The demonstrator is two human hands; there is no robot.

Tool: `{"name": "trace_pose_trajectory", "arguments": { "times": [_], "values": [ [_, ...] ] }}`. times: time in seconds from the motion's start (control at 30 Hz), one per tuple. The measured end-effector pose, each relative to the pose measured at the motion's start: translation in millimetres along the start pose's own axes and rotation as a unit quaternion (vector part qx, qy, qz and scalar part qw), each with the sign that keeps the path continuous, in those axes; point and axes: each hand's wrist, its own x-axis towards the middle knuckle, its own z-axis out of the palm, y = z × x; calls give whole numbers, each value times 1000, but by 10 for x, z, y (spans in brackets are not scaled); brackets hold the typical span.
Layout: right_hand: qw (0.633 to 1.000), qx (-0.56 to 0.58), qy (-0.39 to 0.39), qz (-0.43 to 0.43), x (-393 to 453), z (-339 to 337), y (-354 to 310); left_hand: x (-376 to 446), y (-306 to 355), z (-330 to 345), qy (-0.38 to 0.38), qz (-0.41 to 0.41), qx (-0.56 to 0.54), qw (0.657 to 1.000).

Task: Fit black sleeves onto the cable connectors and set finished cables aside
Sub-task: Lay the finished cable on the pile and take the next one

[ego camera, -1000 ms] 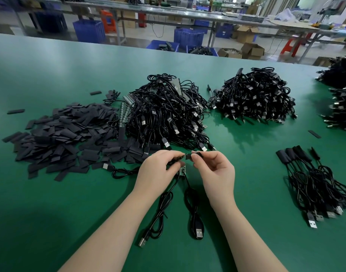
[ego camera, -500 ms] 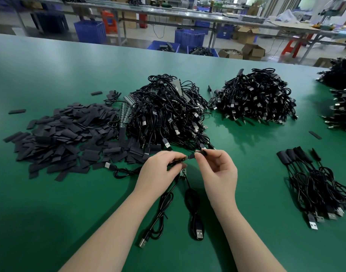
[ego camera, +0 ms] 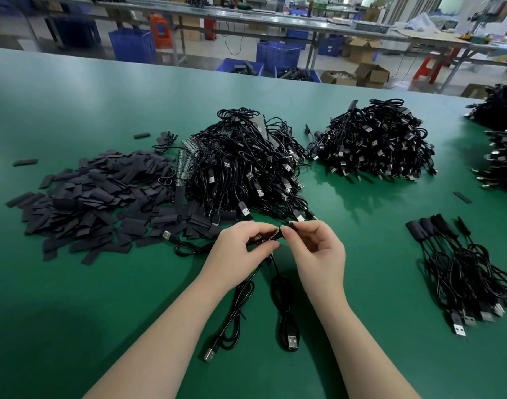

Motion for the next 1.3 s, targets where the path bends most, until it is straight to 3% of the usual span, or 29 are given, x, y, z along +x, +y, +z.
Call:
{"name": "trace_pose_trajectory", "arguments": {
  "times": [0.3,0.5,1.3],
  "values": [
    [996,46,-47,52,12,15,-6,12,-6,5,20,-7,-1,1000],
    [996,59,23,58,18,0,-3,10,2,-3,36,-11,4,999],
    [999,-10,-15,-51,-48,6,17,21,17,-6,39,-30,23,999]
  ]
}}
